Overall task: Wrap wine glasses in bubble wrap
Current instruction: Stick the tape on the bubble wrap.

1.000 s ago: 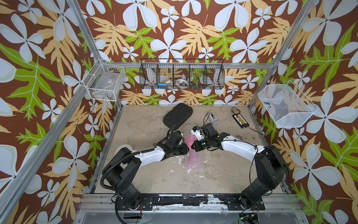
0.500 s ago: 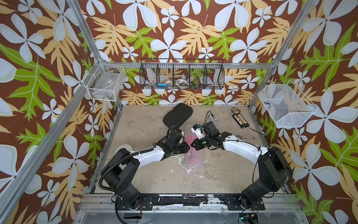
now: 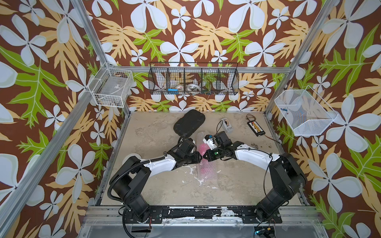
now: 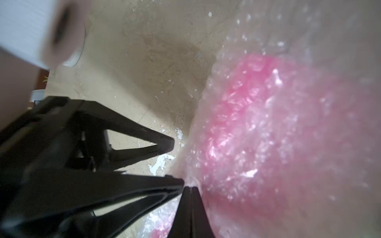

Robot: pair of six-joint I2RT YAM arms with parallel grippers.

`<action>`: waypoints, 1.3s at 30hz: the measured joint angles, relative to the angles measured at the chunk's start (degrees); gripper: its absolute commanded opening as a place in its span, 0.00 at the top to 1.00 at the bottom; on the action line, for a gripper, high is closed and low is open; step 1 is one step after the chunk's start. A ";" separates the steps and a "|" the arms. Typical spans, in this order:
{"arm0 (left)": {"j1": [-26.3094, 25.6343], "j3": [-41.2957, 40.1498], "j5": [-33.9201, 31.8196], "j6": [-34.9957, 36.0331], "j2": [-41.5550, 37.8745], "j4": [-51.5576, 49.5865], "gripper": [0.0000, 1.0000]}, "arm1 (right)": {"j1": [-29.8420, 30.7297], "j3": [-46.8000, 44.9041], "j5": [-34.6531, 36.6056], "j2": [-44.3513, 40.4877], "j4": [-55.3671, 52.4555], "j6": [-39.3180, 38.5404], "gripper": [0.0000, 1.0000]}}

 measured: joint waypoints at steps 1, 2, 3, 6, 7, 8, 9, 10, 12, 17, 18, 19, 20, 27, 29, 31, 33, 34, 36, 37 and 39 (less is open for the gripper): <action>0.00 0.22 0.00 0.00 0.35 0.00 0.55 | -0.11 0.09 -0.02 -0.76 0.04 0.00 1.00; 0.00 0.44 -0.02 0.00 0.72 0.04 0.55 | -0.28 0.09 -0.02 -1.42 0.09 0.00 1.00; 0.00 0.59 0.00 0.00 0.98 0.04 0.55 | -0.37 0.09 0.02 -1.86 0.02 0.00 1.00; 0.00 0.85 0.02 0.00 1.31 0.11 0.55 | -0.74 -0.26 0.02 -2.10 0.09 -0.04 1.00; 0.00 0.87 0.02 0.00 1.36 0.28 0.55 | -0.79 -0.63 0.00 -1.90 0.11 -0.04 1.00; 0.00 0.87 0.02 0.00 1.36 0.33 0.55 | -0.81 -1.07 -0.02 -1.44 0.15 -0.04 1.00; 0.00 0.87 0.02 0.00 1.36 0.33 0.55 | -0.96 -1.46 -0.04 -0.85 0.37 -0.04 1.00; 0.00 0.87 0.02 0.00 1.36 0.33 0.55 | -1.01 -1.88 -0.13 -0.15 0.55 -0.02 1.00; 0.00 0.87 0.04 -0.02 1.18 0.22 0.54 | -1.18 -2.34 -0.68 0.92 0.63 0.00 1.00; 0.00 1.53 -0.04 0.02 -1.25 -0.81 0.49 | -1.46 -2.08 -1.29 -0.42 0.46 0.70 0.88; 0.04 1.84 -0.20 0.04 -1.68 -1.11 0.46 | -1.64 -1.73 -1.29 -1.42 0.26 0.85 0.82; 0.26 2.14 -0.28 0.22 -2.08 -1.57 0.43 | -1.77 -1.38 -1.33 -2.49 0.26 0.83 0.75; 0.44 2.34 -0.35 0.22 -2.43 -1.86 0.39 | -1.92 -1.11 -1.36 -3.48 0.26 0.81 0.68; 5.07 2.49 -2.64 0.59 -5.14 -4.00 0.02 | -5.68 -1.92 1.25 -7.87 -0.13 1.11 0.00; 6.82 2.49 -2.97 0.26 -5.40 -4.50 0.00 | -6.82 -2.45 3.02 -7.78 -0.39 1.49 0.00; 8.59 2.84 -3.45 0.50 -5.55 -5.57 0.00 | -7.15 -2.38 4.66 -7.17 -0.81 2.21 0.00; 9.66 3.15 -4.55 0.46 -6.05 -6.08 0.00 | -7.06 -1.79 5.68 -6.45 -1.29 2.56 0.00; 9.92 3.30 -4.79 0.44 -6.40 -6.34 0.00 | -7.04 -1.36 6.58 -6.08 -1.55 2.64 0.00; 9.97 3.45 -5.84 0.39 -6.78 -6.64 0.00 | -7.13 -0.22 8.28 -5.01 -1.68 3.32 0.00; 10.03 3.45 -6.05 0.24 -6.82 -6.97 0.00 | -7.15 0.28 8.81 -4.24 -1.60 4.09 0.00; 10.03 3.43 -6.86 -0.20 -6.82 -8.00 0.00 | -6.95 1.01 9.44 -2.60 -1.62 4.63 0.00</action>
